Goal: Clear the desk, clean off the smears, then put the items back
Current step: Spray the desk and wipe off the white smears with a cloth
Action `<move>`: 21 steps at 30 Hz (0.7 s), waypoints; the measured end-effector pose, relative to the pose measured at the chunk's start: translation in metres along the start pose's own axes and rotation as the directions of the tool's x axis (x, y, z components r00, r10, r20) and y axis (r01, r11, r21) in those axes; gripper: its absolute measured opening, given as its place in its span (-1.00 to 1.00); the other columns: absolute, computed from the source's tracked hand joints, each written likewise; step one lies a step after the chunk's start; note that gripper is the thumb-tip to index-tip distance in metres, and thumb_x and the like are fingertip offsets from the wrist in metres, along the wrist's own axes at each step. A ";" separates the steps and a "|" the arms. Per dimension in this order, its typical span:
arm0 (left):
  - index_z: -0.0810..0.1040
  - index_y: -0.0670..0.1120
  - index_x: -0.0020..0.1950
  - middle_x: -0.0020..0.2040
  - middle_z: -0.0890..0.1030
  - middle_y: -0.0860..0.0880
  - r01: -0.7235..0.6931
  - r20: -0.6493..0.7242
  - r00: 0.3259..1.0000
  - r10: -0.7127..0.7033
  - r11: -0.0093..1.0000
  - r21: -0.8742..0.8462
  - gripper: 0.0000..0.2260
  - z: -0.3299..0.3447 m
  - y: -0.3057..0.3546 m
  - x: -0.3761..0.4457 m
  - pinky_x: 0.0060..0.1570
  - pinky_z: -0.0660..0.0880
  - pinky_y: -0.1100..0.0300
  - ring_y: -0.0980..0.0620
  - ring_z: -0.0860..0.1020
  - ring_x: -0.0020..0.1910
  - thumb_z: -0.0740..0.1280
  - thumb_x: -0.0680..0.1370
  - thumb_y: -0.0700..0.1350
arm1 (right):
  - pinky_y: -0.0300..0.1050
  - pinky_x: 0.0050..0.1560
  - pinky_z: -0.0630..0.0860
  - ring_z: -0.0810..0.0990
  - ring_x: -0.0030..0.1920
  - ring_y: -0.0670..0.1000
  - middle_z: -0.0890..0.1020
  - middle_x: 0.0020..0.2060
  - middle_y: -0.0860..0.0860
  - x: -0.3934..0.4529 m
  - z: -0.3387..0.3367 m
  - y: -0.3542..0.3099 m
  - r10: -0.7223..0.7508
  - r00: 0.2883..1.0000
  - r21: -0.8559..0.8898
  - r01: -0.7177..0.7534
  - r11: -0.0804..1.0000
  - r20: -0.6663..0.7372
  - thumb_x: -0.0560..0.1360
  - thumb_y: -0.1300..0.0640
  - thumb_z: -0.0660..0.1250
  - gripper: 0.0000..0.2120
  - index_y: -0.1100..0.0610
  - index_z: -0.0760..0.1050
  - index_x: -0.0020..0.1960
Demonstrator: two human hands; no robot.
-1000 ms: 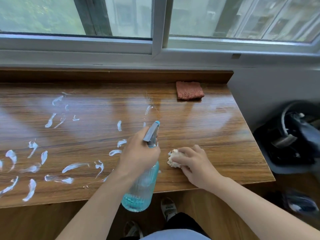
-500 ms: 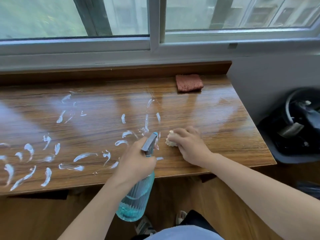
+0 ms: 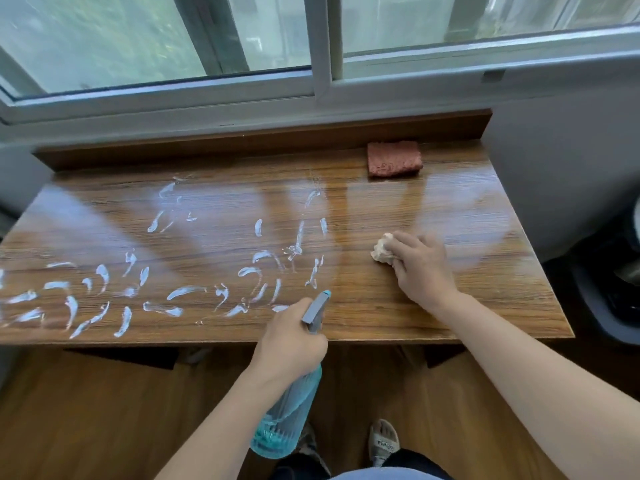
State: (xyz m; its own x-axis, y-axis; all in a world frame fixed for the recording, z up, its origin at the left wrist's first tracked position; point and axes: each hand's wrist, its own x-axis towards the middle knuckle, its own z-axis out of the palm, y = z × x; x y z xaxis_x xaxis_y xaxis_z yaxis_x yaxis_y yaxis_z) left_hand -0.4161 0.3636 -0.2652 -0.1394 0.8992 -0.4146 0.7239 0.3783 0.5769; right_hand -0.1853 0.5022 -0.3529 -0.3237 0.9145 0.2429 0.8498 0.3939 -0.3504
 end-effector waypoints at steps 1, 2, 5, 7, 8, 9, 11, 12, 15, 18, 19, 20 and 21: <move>0.45 0.09 -0.09 -0.18 0.56 0.02 0.009 -0.002 1.000 -0.009 1.000 0.018 -0.81 0.004 0.001 -0.001 -0.23 0.49 0.03 -0.02 0.53 -0.20 0.29 0.49 -0.22 | 0.07 0.14 0.35 0.48 0.14 0.16 0.61 0.22 -0.07 -0.003 0.000 0.000 -0.006 1.000 0.010 0.006 1.000 0.012 0.57 0.22 0.36 -0.80 0.03 0.59 0.16; 0.45 0.09 -0.11 -0.19 0.56 0.01 0.013 -0.003 1.000 -0.013 0.999 0.034 -0.82 0.007 0.002 -0.002 -0.24 0.50 0.02 -0.03 0.54 -0.21 0.29 0.49 -0.22 | 0.09 0.17 0.37 0.48 0.20 0.16 0.59 0.25 -0.07 -0.005 0.001 0.002 -0.011 1.000 0.014 0.011 1.000 0.024 0.57 0.21 0.36 -0.80 0.03 0.58 0.17; 0.49 0.11 0.01 -0.15 0.59 0.05 -0.010 -0.002 1.000 0.010 0.999 0.043 -0.82 0.013 -0.001 -0.007 -0.17 0.58 0.00 0.02 0.58 -0.15 0.31 0.54 -0.18 | 0.12 0.23 0.46 0.45 0.30 0.13 0.53 0.33 -0.03 -0.013 -0.004 0.006 -0.040 0.998 -0.002 0.040 0.999 0.056 0.57 0.24 0.35 -0.71 0.05 0.55 0.26; 0.47 0.13 0.11 -0.09 0.58 0.11 -0.039 0.014 0.999 0.039 0.998 0.040 -0.76 0.012 -0.004 -0.009 -0.18 0.55 0.10 0.06 0.57 -0.10 0.32 0.55 -0.20 | 0.09 0.26 0.46 0.47 0.32 0.14 0.54 0.33 0.00 -0.017 -0.008 0.007 -0.023 0.998 0.024 0.021 0.999 0.056 0.57 0.27 0.36 -0.68 0.08 0.55 0.30; 0.46 0.13 0.10 -0.08 0.57 0.12 -0.051 0.017 0.999 0.051 0.998 0.026 -0.75 0.009 -0.007 -0.009 -0.20 0.51 0.14 0.06 0.56 -0.11 0.32 0.54 -0.21 | 0.08 0.28 0.45 0.48 0.31 0.17 0.55 0.32 0.02 -0.018 -0.009 0.006 -0.004 0.999 0.043 0.002 0.999 0.052 0.57 0.27 0.37 -0.68 0.09 0.56 0.30; 0.45 0.13 0.06 -0.10 0.57 0.09 -0.061 0.015 0.998 0.061 0.998 0.005 -0.75 0.005 -0.010 -0.008 -0.24 0.48 0.15 0.06 0.55 -0.15 0.32 0.53 -0.23 | 0.09 0.28 0.44 0.49 0.28 0.19 0.57 0.30 0.02 -0.019 -0.008 0.004 0.017 0.999 0.048 -0.019 0.999 0.048 0.57 0.25 0.37 -0.70 0.10 0.57 0.29; 0.45 0.11 -0.01 -0.17 0.56 0.03 -0.086 0.003 0.996 0.086 0.995 -0.049 -0.76 -0.006 -0.018 -0.007 -0.33 0.43 0.14 0.05 0.50 -0.29 0.31 0.51 -0.25 | 0.11 0.24 0.45 0.48 0.23 0.18 0.58 0.26 0.02 -0.023 -0.006 -0.007 0.073 0.996 0.024 -0.074 0.997 0.045 0.57 0.18 0.39 -0.72 0.07 0.58 0.28; 0.45 0.10 -0.03 -0.21 0.53 0.00 -0.097 -0.001 0.995 0.097 0.993 -0.070 -0.76 -0.013 -0.023 -0.007 -0.35 0.41 0.13 0.04 0.46 -0.33 0.30 0.51 -0.26 | 0.12 0.22 0.46 0.46 0.21 0.17 0.58 0.24 0.02 -0.027 -0.004 -0.016 0.098 0.994 0.017 -0.099 0.995 0.045 0.57 0.15 0.41 -0.73 0.05 0.59 0.27; 0.48 0.09 0.03 -0.24 0.50 0.00 -0.139 0.002 0.990 0.139 0.986 -0.093 -0.74 -0.036 -0.036 -0.006 -0.34 0.38 0.16 0.05 0.46 -0.34 0.31 0.52 -0.28 | 0.09 0.16 0.47 0.41 0.14 0.13 0.54 0.20 0.02 -0.058 0.008 -0.058 0.031 0.997 0.042 -0.034 0.999 0.070 0.53 0.14 0.44 -0.74 0.02 0.58 0.21; 0.47 0.08 0.05 -0.18 0.50 -0.01 -0.192 0.015 0.981 0.194 0.978 -0.082 -0.73 -0.061 -0.047 -0.004 -0.35 0.33 0.22 0.03 0.46 -0.30 0.31 0.54 -0.30 | -0.05 0.19 0.37 0.38 0.13 0.08 0.50 0.23 -0.01 -0.089 0.015 -0.094 -0.133 0.969 0.093 0.116 0.989 0.209 0.53 0.13 0.42 -0.70 -0.01 0.55 0.25; 0.47 0.08 0.03 -0.19 0.50 -0.02 -0.211 0.021 0.977 0.214 0.974 -0.082 -0.73 -0.068 -0.051 -0.003 -0.36 0.33 0.22 0.03 0.45 -0.30 0.31 0.54 -0.30 | -0.07 0.20 0.37 0.37 0.14 0.06 0.50 0.22 -0.01 -0.088 0.014 -0.096 -0.123 0.966 0.105 0.101 0.989 0.226 0.54 0.13 0.42 -0.70 0.01 0.56 0.26; 0.47 0.08 0.02 -0.20 0.49 -0.02 -0.228 0.028 0.973 0.231 0.970 -0.089 -0.72 -0.074 -0.056 -0.002 -0.37 0.34 0.22 0.03 0.45 -0.31 0.31 0.53 -0.31 | -0.07 0.20 0.39 0.38 0.14 0.05 0.52 0.20 0.01 -0.082 0.011 -0.095 -0.075 0.974 0.117 0.051 0.992 0.213 0.53 0.15 0.44 -0.69 0.04 0.58 0.27; 0.47 0.09 0.02 -0.21 0.50 -0.01 -0.241 0.037 0.969 0.245 0.966 -0.094 -0.71 -0.080 -0.060 0.000 -0.37 0.34 0.22 0.03 0.45 -0.32 0.32 0.53 -0.32 | -0.07 0.19 0.42 0.38 0.14 0.03 0.54 0.17 0.03 -0.071 0.008 -0.093 0.003 0.985 0.128 -0.025 0.991 0.172 0.52 0.18 0.45 -0.70 0.08 0.60 0.26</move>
State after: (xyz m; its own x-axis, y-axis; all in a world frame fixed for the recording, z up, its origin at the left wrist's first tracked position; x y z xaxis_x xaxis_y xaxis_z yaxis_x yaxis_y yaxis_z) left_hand -0.5132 0.3582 -0.2433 0.0677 0.9557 -0.2864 0.6692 0.1694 0.7235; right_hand -0.2445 0.4011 -0.3450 -0.3880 0.9179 0.0826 0.7974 0.3793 -0.4693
